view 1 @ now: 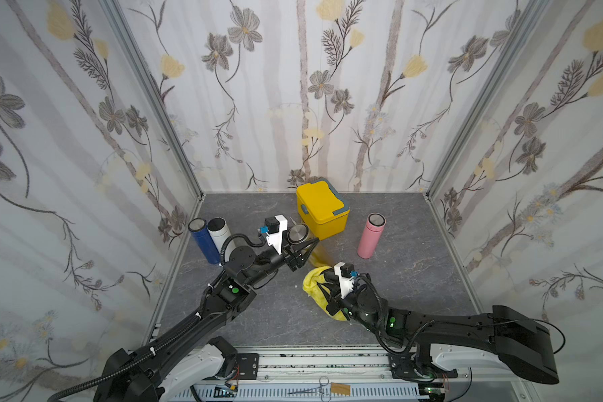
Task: Wipe the surface of the thermos
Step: Wipe the dirt from the surface of the thermos.
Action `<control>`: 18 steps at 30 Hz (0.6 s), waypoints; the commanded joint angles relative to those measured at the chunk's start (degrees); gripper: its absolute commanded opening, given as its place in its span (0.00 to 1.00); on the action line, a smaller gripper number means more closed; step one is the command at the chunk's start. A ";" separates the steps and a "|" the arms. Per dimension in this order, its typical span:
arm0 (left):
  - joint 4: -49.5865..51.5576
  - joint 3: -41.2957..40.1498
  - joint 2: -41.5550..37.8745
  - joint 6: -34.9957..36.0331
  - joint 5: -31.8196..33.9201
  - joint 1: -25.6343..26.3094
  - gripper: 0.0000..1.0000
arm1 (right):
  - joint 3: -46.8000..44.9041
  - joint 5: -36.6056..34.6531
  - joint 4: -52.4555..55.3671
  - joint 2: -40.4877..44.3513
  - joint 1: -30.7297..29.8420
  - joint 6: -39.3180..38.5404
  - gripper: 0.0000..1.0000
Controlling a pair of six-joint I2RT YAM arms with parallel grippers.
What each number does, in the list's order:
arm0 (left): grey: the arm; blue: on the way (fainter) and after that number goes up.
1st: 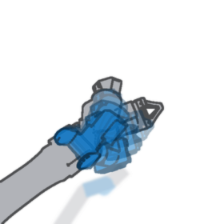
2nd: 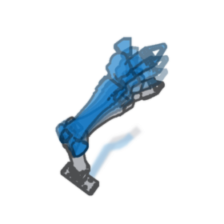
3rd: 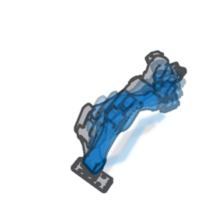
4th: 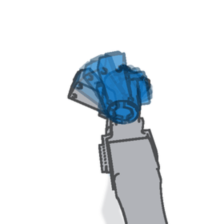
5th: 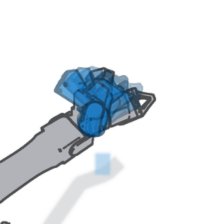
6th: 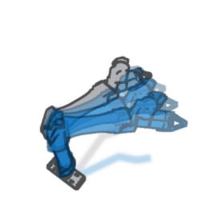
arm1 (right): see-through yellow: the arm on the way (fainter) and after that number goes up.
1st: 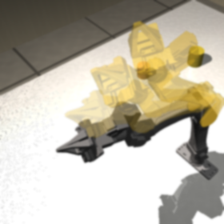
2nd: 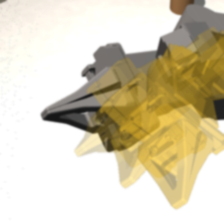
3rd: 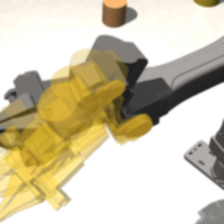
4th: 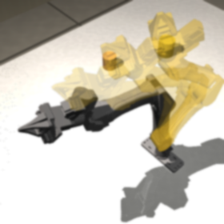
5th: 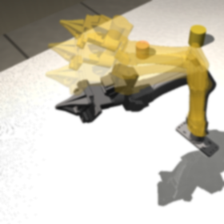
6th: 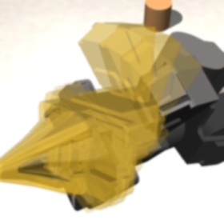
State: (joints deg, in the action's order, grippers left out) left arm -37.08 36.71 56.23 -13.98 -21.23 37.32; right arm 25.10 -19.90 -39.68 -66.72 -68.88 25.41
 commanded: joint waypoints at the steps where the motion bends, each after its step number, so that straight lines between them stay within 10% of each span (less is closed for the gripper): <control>1: -2.63 0.39 0.54 -1.59 -4.07 0.27 0.00 | 4.25 -0.33 -2.04 2.28 0.15 -2.10 0.00; 12: -3.04 0.13 1.02 0.43 -6.40 0.43 0.00 | -7.59 -3.74 -13.26 -2.38 0.17 3.99 0.00; 18: -4.09 -0.59 0.55 1.14 -7.77 0.63 0.00 | 1.06 0.22 -2.86 3.52 0.00 0.42 0.00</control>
State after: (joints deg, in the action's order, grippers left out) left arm -38.04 36.29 57.12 -11.75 -24.16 37.47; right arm 22.74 -19.09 -41.91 -65.60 -68.88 27.33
